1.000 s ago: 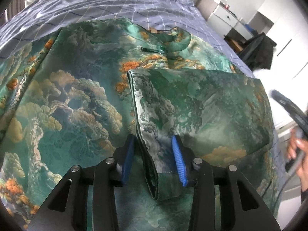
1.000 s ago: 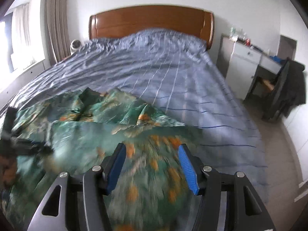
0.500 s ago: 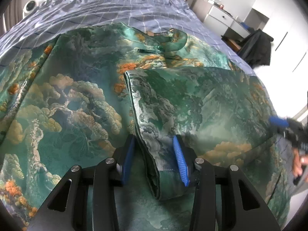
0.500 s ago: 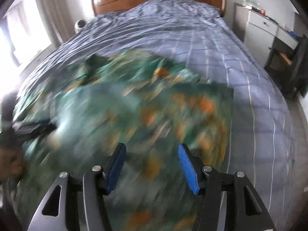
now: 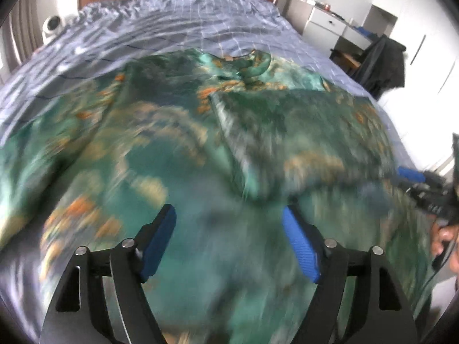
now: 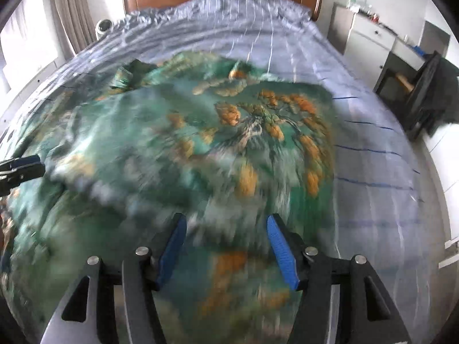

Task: Fold large clothes
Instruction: 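Release the sleeve and lift the left gripper away from the jacket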

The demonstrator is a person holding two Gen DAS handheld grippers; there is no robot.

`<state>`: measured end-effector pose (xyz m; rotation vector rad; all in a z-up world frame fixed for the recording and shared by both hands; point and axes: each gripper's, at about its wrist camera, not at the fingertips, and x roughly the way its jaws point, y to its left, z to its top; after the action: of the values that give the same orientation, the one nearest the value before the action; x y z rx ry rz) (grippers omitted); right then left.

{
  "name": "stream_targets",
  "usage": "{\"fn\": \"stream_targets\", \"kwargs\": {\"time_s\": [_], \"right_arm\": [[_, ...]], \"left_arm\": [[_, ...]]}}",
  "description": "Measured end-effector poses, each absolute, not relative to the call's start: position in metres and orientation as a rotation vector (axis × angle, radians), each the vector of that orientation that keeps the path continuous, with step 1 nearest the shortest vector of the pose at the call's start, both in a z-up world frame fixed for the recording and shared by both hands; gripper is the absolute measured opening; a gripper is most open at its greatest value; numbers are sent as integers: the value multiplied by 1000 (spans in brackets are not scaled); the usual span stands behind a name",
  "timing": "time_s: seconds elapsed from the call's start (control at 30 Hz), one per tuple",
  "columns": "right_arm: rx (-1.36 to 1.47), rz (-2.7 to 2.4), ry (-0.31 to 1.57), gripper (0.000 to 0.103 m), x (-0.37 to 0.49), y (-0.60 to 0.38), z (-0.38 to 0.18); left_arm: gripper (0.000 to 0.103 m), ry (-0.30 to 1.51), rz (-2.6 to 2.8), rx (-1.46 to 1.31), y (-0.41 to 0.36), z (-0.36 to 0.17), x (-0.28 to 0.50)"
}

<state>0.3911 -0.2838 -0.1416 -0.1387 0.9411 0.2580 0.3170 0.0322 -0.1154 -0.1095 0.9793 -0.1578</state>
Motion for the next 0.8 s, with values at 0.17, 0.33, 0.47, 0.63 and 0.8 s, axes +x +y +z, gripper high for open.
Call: {"fn": "stream_targets", "kwargs": {"time_s": [0.17, 0.33, 0.47, 0.63, 0.8], "right_arm": [[-97, 249, 857, 66, 302, -283, -122], [-48, 239, 788, 70, 222, -266, -118], [-24, 237, 725, 70, 173, -236, -118], [-114, 301, 680, 71, 133, -198, -122], [-159, 356, 676, 71, 117, -174, -123]], "left_arm": [[87, 962, -62, -120, 55, -115, 242], [87, 1000, 9, -144, 73, -124, 196], [87, 977, 51, -125, 84, -117, 176], [91, 935, 107, -174, 108, -109, 160], [91, 921, 155, -201, 125, -111, 150]]}}
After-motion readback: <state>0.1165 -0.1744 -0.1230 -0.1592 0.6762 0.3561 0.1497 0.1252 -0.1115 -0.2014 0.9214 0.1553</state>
